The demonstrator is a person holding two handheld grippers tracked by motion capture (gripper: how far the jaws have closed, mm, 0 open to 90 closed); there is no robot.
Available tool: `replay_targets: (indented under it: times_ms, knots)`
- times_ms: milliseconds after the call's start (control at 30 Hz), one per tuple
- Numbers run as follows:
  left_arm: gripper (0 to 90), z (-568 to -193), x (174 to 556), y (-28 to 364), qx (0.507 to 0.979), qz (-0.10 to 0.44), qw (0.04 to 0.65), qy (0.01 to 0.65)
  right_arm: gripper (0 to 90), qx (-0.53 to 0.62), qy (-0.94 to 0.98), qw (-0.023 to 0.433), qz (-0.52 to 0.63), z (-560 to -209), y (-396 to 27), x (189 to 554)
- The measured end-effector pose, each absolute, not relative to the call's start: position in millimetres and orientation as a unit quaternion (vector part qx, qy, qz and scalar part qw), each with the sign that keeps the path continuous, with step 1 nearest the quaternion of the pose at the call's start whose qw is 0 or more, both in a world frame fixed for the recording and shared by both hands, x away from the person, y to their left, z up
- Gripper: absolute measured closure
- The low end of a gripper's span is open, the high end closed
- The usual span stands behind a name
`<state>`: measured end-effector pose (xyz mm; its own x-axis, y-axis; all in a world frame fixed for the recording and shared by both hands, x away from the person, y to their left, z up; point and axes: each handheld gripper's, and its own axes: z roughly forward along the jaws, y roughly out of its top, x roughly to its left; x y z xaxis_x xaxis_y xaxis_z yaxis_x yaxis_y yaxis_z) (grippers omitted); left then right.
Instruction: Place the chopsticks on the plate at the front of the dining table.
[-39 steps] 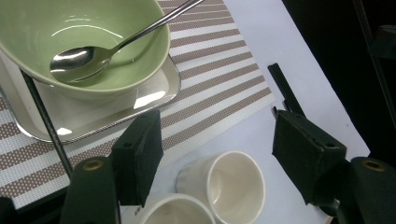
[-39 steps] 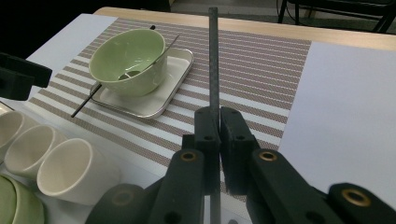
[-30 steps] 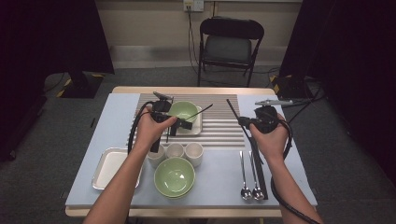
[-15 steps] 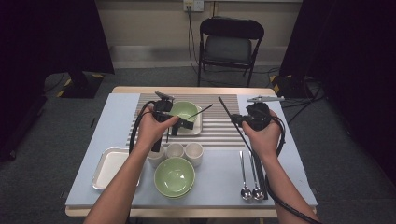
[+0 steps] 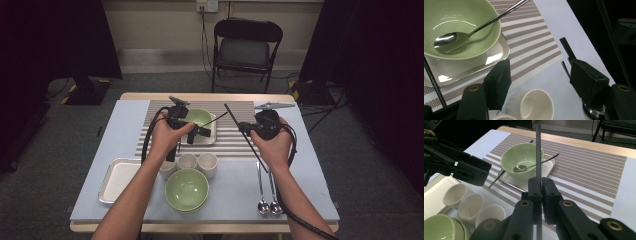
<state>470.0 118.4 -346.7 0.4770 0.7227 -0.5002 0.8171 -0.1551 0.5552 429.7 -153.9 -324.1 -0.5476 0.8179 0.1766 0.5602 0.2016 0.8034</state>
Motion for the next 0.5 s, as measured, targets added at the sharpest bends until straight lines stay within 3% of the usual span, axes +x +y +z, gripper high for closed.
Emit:
replay_targets:
  times_ms: [500]
  knots:
    - [33.6, -342, 470, 114, 0.752, -0.051, 0.412, 0.512, 86.3, 0.44, 0.773, 0.139, 0.436, -329, -137, 430]
